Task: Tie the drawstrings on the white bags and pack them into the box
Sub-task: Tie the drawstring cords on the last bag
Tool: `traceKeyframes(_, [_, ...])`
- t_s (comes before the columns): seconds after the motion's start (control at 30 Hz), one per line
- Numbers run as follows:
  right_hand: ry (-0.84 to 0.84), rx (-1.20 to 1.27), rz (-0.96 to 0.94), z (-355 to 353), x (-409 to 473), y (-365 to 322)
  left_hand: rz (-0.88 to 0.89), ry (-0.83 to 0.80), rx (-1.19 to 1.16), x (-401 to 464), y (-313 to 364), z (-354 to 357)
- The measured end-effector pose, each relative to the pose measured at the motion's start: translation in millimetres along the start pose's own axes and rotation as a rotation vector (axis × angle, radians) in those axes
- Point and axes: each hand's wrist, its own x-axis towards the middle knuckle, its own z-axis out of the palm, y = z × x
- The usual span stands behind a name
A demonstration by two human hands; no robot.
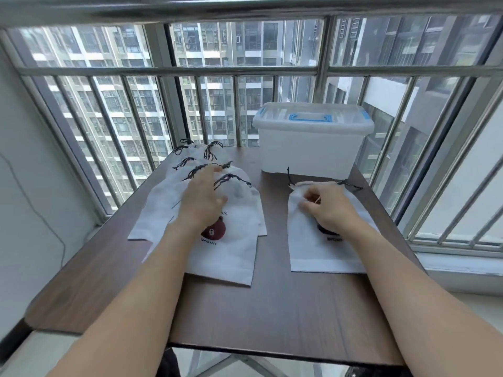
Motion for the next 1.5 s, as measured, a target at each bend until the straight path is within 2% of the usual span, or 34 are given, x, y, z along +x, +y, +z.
traceKeyframes(0.17, [0.303,0.502,-0.026,-18,-4,-26,0.184,0.260,-0.050,3,-7,20])
traceKeyframes(0.27, [0.231,0.510,-0.124,-14,-11,-36,0.329,0.416,-0.150,0,23,10])
traceKeyframes(0.3, [0.191,0.513,-0.152,-12,-12,-38,0.332,0.382,-0.253,-3,36,5])
traceKeyframes(0.33, [0.160,0.542,-0.170,-9,-12,-38,0.283,0.252,-0.389,-6,54,-3])
traceKeyframes(0.4, [0.113,0.596,-0.190,-5,-9,-35,0.008,-0.202,-0.672,-9,86,-10])
traceKeyframes(0.43, [0.090,0.583,-0.207,-4,-10,-36,-0.134,-0.374,-0.685,-10,96,-10])
traceKeyframes(0.47, [0.066,0.552,-0.231,-3,-10,-35,-0.195,-0.484,-0.657,-10,98,-5])
traceKeyframes(0.5, [0.039,0.526,-0.255,-2,-13,-36,-0.208,-0.514,-0.642,-10,99,3])
traceKeyframes(0.53, [0.018,0.533,-0.265,-3,-14,-34,-0.197,-0.504,-0.681,-11,97,13])
traceKeyframes(0.6, [0.055,0.651,-0.182,-8,-16,-35,-0.231,-0.460,-0.952,-11,86,30])
traceKeyframes(0.67, [0.288,0.748,-0.018,-15,-10,-28,-0.338,-0.336,-1.159,-11,78,37])
traceKeyframes(0.73, [0.474,0.627,0.183,-19,-1,-13,-0.399,-0.263,-1.217,-8,73,40])
traceKeyframes(0.77, [0.429,0.590,0.291,-22,0,-9,-0.399,-0.263,-1.232,-8,72,42])
traceKeyframes(0.83, [0.150,0.803,0.416,-24,1,-3,-0.398,-0.296,-1.245,-9,69,42])
traceKeyframes(0.9, [-0.025,1.018,0.379,-27,-2,-2,-0.405,-0.366,-1.191,-11,69,42])
traceKeyframes(0.97, [-0.065,1.105,0.303,-28,0,-3,-0.386,-0.435,-1.126,-17,71,44])
traceKeyframes(1.1, [-0.070,1.125,0.316,-19,1,-3,-0.379,-0.404,-1.130,-17,72,46])
traceKeyframes(1.23, [-0.183,1.103,0.322,-18,-3,-4,-0.350,-0.170,-1.055,-10,67,49])
traceKeyframes(1.33, [-0.049,1.040,0.314,-20,1,-7,-0.360,-0.129,-1.038,-11,68,49])
traceKeyframes(1.43, [0.074,1.259,0.419,-23,4,-7,-0.399,-0.104,-1.077,-9,70,46])
traceKeyframes(1.5, [0.088,1.370,0.473,-23,6,0,-0.445,-0.084,-1.122,-7,70,42])
